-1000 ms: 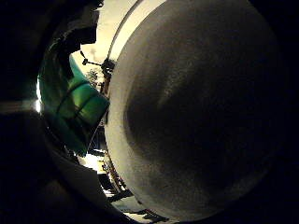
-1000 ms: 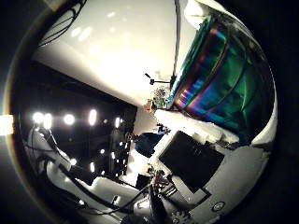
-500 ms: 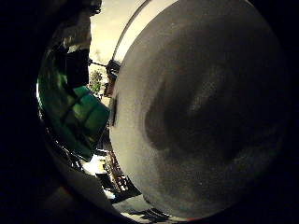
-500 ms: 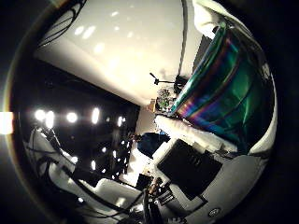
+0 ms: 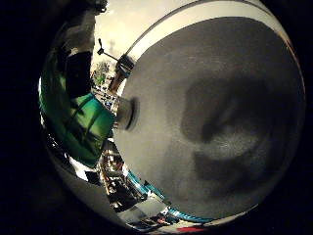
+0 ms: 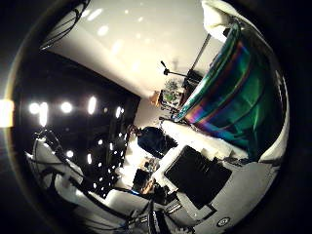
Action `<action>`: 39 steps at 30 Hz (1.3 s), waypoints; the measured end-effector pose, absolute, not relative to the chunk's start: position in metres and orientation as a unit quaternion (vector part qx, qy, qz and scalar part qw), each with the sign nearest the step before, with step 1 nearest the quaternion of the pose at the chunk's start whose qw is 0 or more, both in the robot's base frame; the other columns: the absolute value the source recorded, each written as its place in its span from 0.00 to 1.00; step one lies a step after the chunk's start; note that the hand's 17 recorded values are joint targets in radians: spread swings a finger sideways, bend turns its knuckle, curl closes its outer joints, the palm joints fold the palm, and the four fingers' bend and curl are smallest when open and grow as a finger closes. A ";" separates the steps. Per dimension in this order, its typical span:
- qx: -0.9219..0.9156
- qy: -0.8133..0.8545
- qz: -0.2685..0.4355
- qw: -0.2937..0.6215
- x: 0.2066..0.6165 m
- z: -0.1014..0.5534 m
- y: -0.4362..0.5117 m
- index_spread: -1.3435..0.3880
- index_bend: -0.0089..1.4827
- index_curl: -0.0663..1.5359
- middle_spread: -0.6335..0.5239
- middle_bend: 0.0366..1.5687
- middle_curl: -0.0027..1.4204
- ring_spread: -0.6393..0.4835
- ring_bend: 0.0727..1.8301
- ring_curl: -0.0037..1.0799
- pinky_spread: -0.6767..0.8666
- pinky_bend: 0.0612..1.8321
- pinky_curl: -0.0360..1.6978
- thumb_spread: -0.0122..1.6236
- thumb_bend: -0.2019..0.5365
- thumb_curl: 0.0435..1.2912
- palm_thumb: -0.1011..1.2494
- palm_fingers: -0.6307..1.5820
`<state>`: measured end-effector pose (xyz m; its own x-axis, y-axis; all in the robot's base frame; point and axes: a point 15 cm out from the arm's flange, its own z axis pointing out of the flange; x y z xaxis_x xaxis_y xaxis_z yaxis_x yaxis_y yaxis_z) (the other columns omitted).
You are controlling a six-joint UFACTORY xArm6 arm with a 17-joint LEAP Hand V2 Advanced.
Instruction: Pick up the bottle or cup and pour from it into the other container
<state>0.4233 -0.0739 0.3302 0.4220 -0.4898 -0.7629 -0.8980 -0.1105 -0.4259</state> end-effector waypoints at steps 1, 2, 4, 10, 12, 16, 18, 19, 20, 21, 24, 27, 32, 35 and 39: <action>-0.718 0.487 0.224 0.444 0.423 0.336 -0.065 0.47 0.51 0.76 0.25 0.73 0.80 0.34 0.84 0.73 0.28 0.69 0.72 0.52 0.24 0.43 0.80 0.61; -0.726 0.487 0.221 0.432 0.423 0.343 -0.056 0.47 0.50 0.76 0.25 0.73 0.80 0.34 0.83 0.73 0.28 0.69 0.72 0.52 0.24 0.43 0.80 0.62; -0.741 0.485 0.209 0.414 0.424 0.353 -0.041 0.47 0.50 0.76 0.25 0.73 0.80 0.34 0.83 0.73 0.28 0.69 0.72 0.52 0.24 0.44 0.79 0.62; -0.781 0.477 0.204 0.349 0.417 0.368 0.008 0.47 0.49 0.76 0.25 0.72 0.80 0.34 0.83 0.73 0.28 0.69 0.72 0.52 0.24 0.44 0.79 0.62; -0.791 0.472 0.203 0.332 0.416 0.372 0.029 0.47 0.49 0.76 0.25 0.72 0.80 0.34 0.83 0.73 0.28 0.69 0.72 0.52 0.24 0.44 0.79 0.62; -0.815 0.465 0.192 0.287 0.414 0.376 0.067 0.47 0.48 0.76 0.24 0.72 0.81 0.34 0.82 0.73 0.28 0.69 0.71 0.52 0.24 0.44 0.79 0.63; -0.829 0.460 0.181 0.261 0.414 0.376 0.087 0.47 0.48 0.76 0.24 0.71 0.81 0.34 0.82 0.73 0.28 0.70 0.71 0.52 0.24 0.44 0.79 0.63; -0.835 0.459 0.177 0.247 0.413 0.375 0.097 0.46 0.48 0.76 0.24 0.71 0.81 0.34 0.82 0.73 0.28 0.70 0.71 0.52 0.24 0.44 0.79 0.63; -0.840 0.463 0.166 0.230 0.415 0.373 0.109 0.46 0.48 0.76 0.24 0.71 0.81 0.34 0.82 0.73 0.28 0.70 0.71 0.52 0.24 0.44 0.79 0.63; -0.844 0.463 0.154 0.223 0.417 0.375 0.115 0.46 0.47 0.76 0.24 0.71 0.82 0.34 0.82 0.73 0.28 0.70 0.71 0.52 0.24 0.44 0.78 0.63; -0.861 0.455 0.127 0.191 0.416 0.375 0.143 0.46 0.48 0.76 0.24 0.71 0.82 0.34 0.82 0.73 0.28 0.69 0.71 0.52 0.24 0.44 0.78 0.64; -0.879 0.443 0.096 0.152 0.414 0.381 0.165 0.46 0.48 0.76 0.24 0.70 0.82 0.34 0.82 0.74 0.28 0.70 0.71 0.52 0.24 0.44 0.78 0.64; -0.906 0.412 0.043 0.093 0.417 0.386 0.205 0.46 0.48 0.76 0.24 0.69 0.82 0.34 0.81 0.74 0.28 0.69 0.70 0.53 0.24 0.43 0.78 0.65; -0.917 0.393 0.008 0.060 0.422 0.389 0.223 0.46 0.48 0.76 0.23 0.70 0.82 0.34 0.80 0.74 0.28 0.69 0.70 0.53 0.24 0.43 0.78 0.65; -0.932 0.361 -0.039 0.006 0.428 0.397 0.242 0.46 0.48 0.76 0.23 0.69 0.82 0.34 0.80 0.74 0.28 0.69 0.70 0.53 0.24 0.42 0.78 0.65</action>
<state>0.4285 0.2422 0.3969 0.7370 -0.6724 0.0680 -0.6715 -0.7400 -0.0396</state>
